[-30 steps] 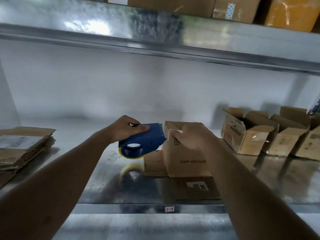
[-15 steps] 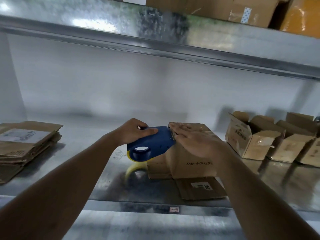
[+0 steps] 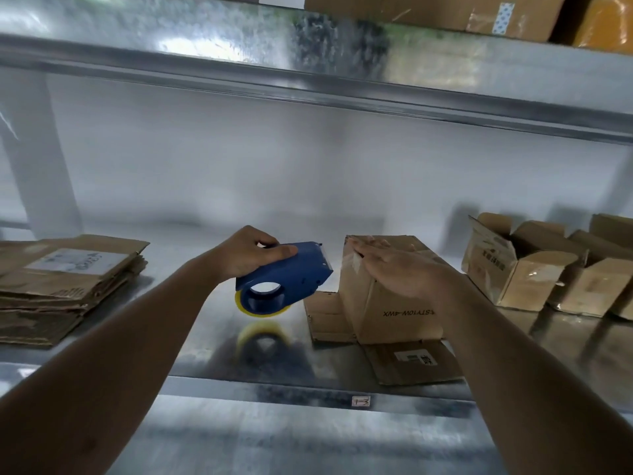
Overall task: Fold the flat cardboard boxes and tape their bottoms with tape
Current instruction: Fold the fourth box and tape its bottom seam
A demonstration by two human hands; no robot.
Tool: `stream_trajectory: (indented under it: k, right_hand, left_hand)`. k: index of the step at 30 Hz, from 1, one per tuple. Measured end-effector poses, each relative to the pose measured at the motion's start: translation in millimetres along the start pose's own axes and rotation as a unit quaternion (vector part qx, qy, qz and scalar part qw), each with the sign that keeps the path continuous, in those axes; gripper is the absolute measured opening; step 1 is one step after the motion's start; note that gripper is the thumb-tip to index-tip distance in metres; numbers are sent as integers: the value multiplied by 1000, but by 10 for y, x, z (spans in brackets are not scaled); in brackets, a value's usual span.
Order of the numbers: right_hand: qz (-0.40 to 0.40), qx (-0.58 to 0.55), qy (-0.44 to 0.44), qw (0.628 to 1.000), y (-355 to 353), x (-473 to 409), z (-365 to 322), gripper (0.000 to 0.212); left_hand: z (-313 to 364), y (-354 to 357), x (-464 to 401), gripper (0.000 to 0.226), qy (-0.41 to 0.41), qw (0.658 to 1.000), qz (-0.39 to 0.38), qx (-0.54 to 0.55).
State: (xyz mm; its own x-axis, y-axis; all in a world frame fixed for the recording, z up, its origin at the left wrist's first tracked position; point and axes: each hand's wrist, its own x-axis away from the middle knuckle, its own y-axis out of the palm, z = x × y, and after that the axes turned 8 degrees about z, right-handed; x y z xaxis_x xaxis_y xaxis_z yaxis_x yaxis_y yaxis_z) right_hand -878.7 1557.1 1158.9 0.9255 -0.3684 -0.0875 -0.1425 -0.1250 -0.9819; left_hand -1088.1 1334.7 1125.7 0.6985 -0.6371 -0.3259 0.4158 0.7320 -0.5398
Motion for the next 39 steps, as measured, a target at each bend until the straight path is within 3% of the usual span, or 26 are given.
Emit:
stream_trajectory:
  k: [6, 18, 21, 25, 31, 34, 39]
  right_hand:
    - [60, -95, 43, 993, -77, 32, -106, 45]
    - [217, -35, 96, 971, 95, -241, -400, 16]
    - [201, -11, 108, 974, 93, -283, -467, 29]
    - [189, 38, 98, 976, 99, -249, -543, 38]
    - [215, -4, 105, 971, 144, -209, -441, 30]
    - [195, 15, 97, 976, 120, -175, -480, 41]
    - [154, 66, 83, 982, 6, -20, -474, 32]
  left_hand:
    - [168, 60, -73, 43, 8, 997, -10, -75]
    - [479, 293, -137, 58, -1, 980, -11, -198]
    - [580, 285, -130, 55, 26, 970, 3, -243]
    - [613, 402, -110, 58, 76, 918, 3, -389]
    - [420, 355, -109, 56, 84, 921, 45, -378]
    - [430, 316, -107, 52, 100, 925, 65, -362]
    - [400, 302, -106, 50, 97, 936, 80, -328]
